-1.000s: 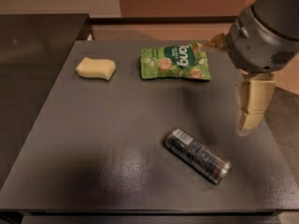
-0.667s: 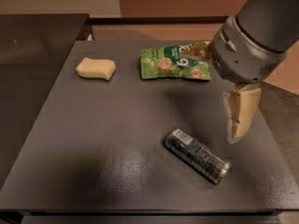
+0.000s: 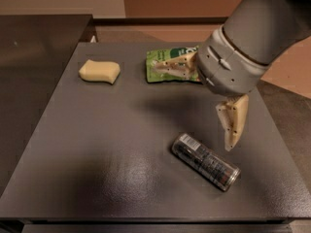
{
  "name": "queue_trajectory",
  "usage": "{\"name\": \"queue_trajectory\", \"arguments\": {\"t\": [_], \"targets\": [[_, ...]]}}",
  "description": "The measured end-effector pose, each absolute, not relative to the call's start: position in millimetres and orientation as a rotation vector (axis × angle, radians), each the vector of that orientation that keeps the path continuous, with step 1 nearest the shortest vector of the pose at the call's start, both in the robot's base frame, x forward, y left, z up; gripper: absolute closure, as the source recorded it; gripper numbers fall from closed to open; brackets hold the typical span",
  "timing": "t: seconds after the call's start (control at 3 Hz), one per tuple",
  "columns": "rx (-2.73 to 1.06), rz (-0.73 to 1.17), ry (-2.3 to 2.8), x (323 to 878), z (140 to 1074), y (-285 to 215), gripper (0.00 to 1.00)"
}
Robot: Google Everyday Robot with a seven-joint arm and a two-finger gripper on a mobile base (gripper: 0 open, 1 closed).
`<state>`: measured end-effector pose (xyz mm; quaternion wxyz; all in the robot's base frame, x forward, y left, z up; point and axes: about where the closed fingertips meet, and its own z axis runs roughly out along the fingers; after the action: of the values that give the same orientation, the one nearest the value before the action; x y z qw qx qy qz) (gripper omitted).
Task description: Place redbull can upright
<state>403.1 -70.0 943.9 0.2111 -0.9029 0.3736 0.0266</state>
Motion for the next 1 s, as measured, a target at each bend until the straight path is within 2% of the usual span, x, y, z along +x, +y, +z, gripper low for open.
{"name": "queue_trajectory", "arguments": {"t": [1.0], "targets": [[-2.776,-0.104,0.392,400.8,931.4,-65.6,0.0]]}}
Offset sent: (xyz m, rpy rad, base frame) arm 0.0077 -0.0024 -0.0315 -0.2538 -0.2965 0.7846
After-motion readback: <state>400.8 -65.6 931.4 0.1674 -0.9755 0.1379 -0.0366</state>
